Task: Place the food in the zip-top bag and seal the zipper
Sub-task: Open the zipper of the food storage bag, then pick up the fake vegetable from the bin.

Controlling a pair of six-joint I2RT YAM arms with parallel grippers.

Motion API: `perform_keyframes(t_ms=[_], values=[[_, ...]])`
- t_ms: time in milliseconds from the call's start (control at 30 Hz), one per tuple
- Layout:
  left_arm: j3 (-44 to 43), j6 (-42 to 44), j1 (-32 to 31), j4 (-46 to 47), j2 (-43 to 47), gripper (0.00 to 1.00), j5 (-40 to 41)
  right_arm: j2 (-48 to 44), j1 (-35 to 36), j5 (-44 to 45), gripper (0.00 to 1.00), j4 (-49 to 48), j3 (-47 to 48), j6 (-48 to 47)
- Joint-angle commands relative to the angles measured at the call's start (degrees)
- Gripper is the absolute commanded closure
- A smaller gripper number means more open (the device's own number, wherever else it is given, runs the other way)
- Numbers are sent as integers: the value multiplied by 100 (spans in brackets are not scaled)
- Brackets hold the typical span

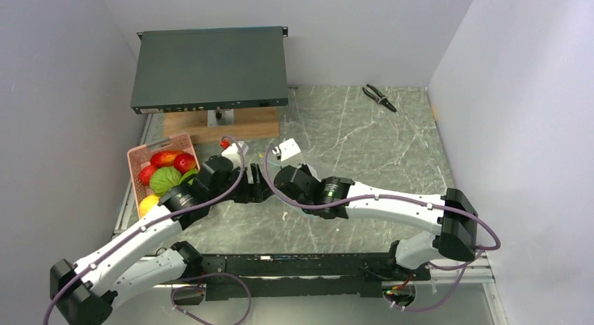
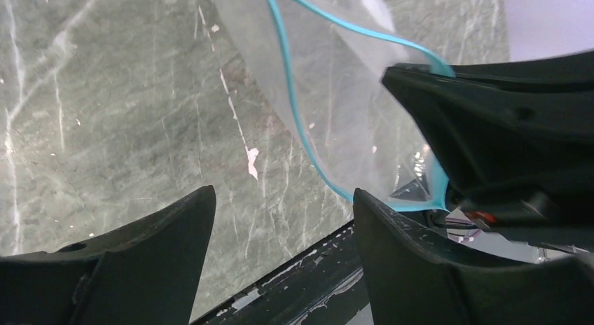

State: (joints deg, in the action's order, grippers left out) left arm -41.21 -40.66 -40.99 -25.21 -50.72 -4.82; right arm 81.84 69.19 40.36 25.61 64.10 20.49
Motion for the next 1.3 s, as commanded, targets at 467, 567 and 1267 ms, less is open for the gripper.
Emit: perform_keyframes(t_ms=[467, 567, 1267], values=[[-372, -783, 43, -2869, 1923, 8, 3732, 81, -11, -185, 100, -277, 132, 45], [-398, -1026, 161, -3398, 1817, 3, 4463, -3, -10, -202, 100, -293, 68, 11], [-61, 791, 4482, -2233, 990, 0, 3884, -417, -11, -366, 100, -207, -108, 88]])
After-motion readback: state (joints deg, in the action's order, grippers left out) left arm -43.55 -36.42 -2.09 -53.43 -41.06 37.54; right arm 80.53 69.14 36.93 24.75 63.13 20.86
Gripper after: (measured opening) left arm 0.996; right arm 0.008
